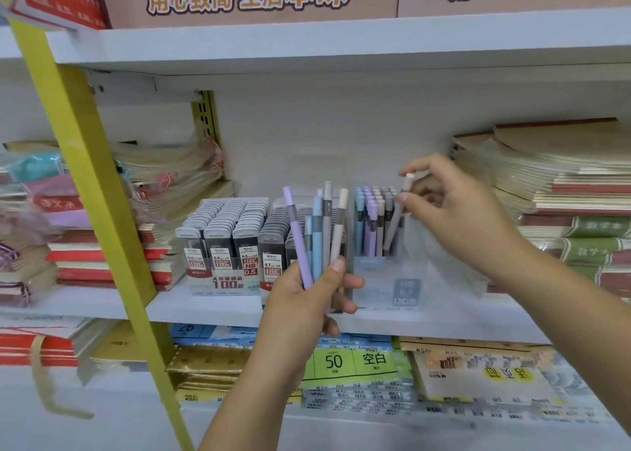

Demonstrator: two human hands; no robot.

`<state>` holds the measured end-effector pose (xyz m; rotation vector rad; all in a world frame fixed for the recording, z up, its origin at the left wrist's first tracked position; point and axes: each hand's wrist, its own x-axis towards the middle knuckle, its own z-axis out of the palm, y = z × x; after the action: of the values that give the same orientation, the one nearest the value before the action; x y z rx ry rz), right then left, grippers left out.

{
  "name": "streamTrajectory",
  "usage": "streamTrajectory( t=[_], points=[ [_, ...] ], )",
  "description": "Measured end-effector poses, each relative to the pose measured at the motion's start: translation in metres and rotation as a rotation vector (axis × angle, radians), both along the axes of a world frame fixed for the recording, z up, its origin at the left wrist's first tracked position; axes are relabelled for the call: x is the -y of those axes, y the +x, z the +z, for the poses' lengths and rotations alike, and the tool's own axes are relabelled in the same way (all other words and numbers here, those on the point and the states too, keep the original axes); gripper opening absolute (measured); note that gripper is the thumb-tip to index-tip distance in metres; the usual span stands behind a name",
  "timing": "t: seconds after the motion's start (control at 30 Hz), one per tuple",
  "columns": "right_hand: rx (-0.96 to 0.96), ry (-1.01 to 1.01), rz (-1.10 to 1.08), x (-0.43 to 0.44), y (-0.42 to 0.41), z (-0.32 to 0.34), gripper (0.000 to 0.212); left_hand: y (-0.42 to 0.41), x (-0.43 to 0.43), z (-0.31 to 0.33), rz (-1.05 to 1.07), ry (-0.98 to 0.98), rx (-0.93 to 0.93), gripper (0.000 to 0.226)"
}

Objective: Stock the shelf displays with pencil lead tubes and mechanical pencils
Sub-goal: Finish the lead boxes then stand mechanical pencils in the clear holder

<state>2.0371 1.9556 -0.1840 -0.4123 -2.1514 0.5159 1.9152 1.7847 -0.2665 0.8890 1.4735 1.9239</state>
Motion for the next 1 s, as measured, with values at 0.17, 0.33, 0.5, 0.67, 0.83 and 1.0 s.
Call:
streamTrajectory(
  t=[0.17,0.33,0.5,0.67,0.83,1.0],
  points=[
    [0.098,0.036,-0.029,0.002,-0.006,-0.009,0.026,-0.004,0.001,-0.005,0.003,0.004,0.014,0.02],
    [0.133,0.055,-0.01,0.007,-0.01,-0.011,0.029,-0.008,0.001,-0.007,0.016,0.0,0.031,0.018],
    [0.154,0.068,-0.025,0.003,-0.012,-0.009,0.029,-0.01,0.001,-0.008,0.006,0.0,0.031,0.016],
    [0.136,0.042,-0.023,0.001,-0.013,-0.01,0.034,-0.01,0.001,-0.01,0.011,-0.005,0.032,0.016],
    [0.106,0.037,-0.004,0.001,-0.015,-0.012,0.035,-0.007,0.0,-0.009,0.001,-0.012,0.031,0.018],
    [0.066,0.04,0.003,0.001,-0.018,-0.015,0.038,-0.006,0.0,-0.007,0.002,-0.015,0.026,0.018]
  ],
)
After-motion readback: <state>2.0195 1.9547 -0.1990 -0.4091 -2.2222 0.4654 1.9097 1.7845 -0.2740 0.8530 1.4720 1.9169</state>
